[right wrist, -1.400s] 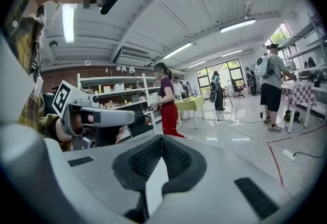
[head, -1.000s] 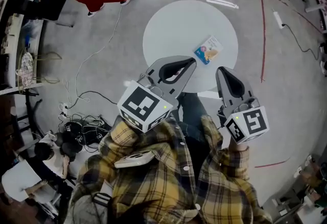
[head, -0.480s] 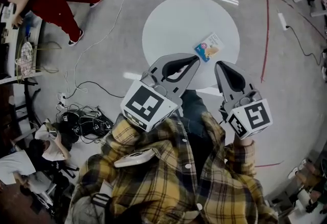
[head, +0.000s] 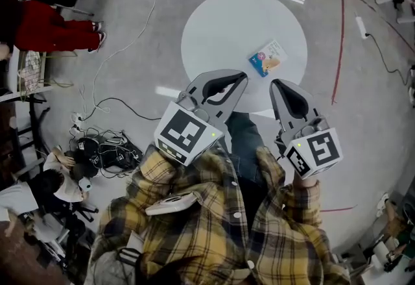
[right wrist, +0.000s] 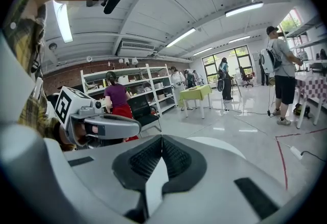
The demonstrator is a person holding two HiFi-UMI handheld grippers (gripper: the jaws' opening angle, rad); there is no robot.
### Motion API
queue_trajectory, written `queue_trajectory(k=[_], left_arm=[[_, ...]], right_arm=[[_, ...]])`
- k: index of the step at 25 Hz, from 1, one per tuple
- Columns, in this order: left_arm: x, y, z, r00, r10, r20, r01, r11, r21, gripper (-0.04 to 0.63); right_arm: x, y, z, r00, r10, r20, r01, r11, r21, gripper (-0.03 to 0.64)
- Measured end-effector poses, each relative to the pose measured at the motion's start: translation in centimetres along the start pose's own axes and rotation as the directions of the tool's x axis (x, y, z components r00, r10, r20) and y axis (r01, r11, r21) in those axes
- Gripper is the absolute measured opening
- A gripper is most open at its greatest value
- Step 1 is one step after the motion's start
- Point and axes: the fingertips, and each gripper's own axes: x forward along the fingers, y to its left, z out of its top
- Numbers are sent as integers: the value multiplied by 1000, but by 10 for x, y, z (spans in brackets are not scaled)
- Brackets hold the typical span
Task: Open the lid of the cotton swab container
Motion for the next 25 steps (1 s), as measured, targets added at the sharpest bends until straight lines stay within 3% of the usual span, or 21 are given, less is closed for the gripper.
queue_trajectory(k=[11,25], left_arm=[[16,10,-47,997,-38,-66,39,999,9,20],[45,23,-120,985,-102,-136,109,993,41,21]], right_arm=[[10,-17,-37,998,-28,-63,30,999,39,17],[36,-31,-112,977,-37,-212,44,999,28,17]])
